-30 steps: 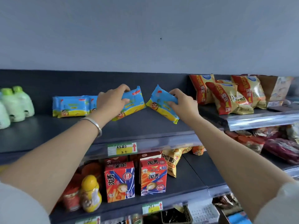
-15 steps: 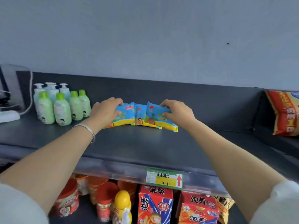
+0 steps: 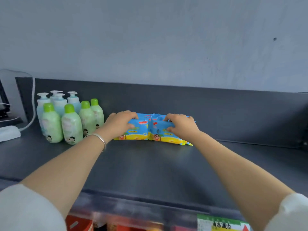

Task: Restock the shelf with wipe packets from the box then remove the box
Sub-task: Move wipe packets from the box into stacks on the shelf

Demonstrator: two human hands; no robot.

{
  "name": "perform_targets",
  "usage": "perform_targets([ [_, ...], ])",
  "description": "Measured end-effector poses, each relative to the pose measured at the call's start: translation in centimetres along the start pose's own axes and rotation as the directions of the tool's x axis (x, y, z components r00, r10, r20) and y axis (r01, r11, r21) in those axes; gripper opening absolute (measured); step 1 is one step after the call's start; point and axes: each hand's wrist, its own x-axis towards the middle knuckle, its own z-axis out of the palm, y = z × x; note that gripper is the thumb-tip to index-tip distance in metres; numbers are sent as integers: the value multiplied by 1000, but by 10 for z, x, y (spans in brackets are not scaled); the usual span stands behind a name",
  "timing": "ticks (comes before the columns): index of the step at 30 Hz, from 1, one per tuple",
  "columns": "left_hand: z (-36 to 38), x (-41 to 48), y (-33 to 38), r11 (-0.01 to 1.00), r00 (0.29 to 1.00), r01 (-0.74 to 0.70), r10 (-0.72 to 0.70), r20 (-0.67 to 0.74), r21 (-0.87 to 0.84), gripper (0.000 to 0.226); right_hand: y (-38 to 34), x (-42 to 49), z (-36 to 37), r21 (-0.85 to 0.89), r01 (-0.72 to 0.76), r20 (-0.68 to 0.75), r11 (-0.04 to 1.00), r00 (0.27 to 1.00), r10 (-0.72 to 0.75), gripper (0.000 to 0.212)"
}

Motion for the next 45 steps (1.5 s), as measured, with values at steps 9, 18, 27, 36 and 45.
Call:
perform_targets([
  [9,32,38,-14,984,987,-153,149,57,90,50,1,10,16,-141,-54,-40,989,998,49,43],
  [18,38,31,-22,950,962,-269,272,4,160,73,-9,8,21,-300,-25,-59,954,998,8,58],
  [27,22,25,3,962,947,-272,274,-168,36,39,-7,-16,2,-250,-133,-178,959,980,90,43],
  [36,3,1,123,890,869,-453,428,-249,-48,28,32,-106,-48,-253,-238,-271,938,948,167,39],
  [45,12,-65,309,725,722,-679,628,-291,-118,25,123,-285,-122,-302,-430,-293,850,891,347,38],
])
